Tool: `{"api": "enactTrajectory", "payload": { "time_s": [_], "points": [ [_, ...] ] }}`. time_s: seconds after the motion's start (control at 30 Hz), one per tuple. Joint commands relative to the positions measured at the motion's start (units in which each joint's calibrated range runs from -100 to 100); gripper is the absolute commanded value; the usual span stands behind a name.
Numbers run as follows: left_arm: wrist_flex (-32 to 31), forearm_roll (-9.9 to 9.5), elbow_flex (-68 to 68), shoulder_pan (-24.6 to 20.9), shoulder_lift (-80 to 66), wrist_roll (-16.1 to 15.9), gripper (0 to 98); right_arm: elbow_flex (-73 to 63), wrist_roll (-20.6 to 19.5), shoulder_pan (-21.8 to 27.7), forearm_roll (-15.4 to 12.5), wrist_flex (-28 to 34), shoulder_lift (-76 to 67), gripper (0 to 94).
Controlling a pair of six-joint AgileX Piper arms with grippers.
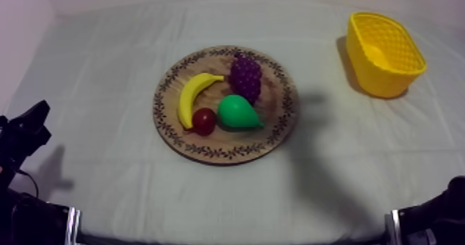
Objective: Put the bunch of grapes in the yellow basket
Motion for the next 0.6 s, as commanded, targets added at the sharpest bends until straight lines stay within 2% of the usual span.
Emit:
{"api": "enactTrajectory", "payload": {
  "time_s": [0.0, 0.13, 0.3, 0.57],
  "points": [
    [0.00, 0.01, -0.02, -0.02, 0.00, -0.01, 0.1, -5.75, -0.88, -1.21, 0.90, 4.74, 4.84, 0.2],
    [0.00, 0.01, -0.02, -0.02, 0.00, 0.00, 0.1, -11.91, -2.33, -3.36, 2.76, 10.94, 10.86, 0.2],
    [0.00, 0.01, -0.02, -0.02, 0.00, 0.00, 0.1, -19.10, -3.28, -4.75, 3.28, 17.19, 17.13, 0.2],
    [0.00, 0.01, -0.02, -0.02, 0.00, -0.01, 0.1, -27.96, -4.71, -5.93, 2.39, 20.80, 25.30, 0.2]
  ]
}}
